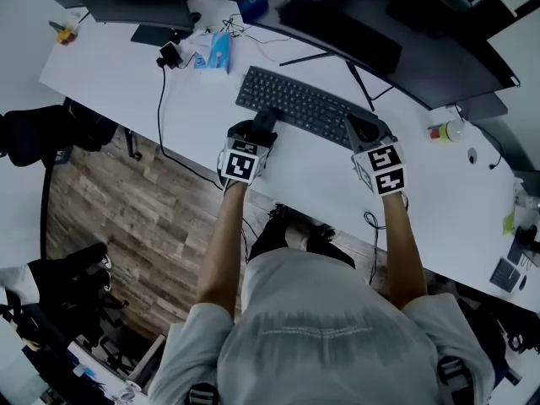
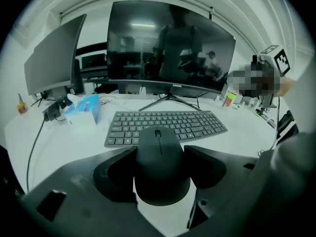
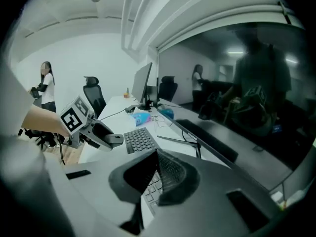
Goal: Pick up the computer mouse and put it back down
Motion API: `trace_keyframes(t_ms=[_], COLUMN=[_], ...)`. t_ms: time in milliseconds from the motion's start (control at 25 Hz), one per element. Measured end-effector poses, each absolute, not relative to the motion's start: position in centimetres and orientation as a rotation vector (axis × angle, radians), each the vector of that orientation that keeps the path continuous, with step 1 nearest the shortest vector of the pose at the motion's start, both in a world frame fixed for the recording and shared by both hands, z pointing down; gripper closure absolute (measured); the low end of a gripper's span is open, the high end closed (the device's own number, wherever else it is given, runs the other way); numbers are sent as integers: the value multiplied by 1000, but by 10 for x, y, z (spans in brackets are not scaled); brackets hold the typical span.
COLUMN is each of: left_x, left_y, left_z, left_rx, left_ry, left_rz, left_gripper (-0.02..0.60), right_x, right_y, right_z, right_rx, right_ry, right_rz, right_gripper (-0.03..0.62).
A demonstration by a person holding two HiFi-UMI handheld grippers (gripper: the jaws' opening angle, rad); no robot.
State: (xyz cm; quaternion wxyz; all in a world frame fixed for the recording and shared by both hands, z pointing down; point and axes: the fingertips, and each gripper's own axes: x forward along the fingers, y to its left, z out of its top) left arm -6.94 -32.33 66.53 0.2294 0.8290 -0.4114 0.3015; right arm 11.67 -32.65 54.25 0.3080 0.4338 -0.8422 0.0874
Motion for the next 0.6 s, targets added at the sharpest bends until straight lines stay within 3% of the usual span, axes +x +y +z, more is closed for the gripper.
trace_keyframes(t_ms=[600], left_x=[-60], left_y=[-315], left_z=[730], left_rx=[2205], left_ry=[-1042], left_rz=[983], left_gripper=[288], right_x=[116], right_y=[-324], right_z=[583], right_rx=[1124], right_ry=[-2168], right_rz=[316], right_gripper=[591])
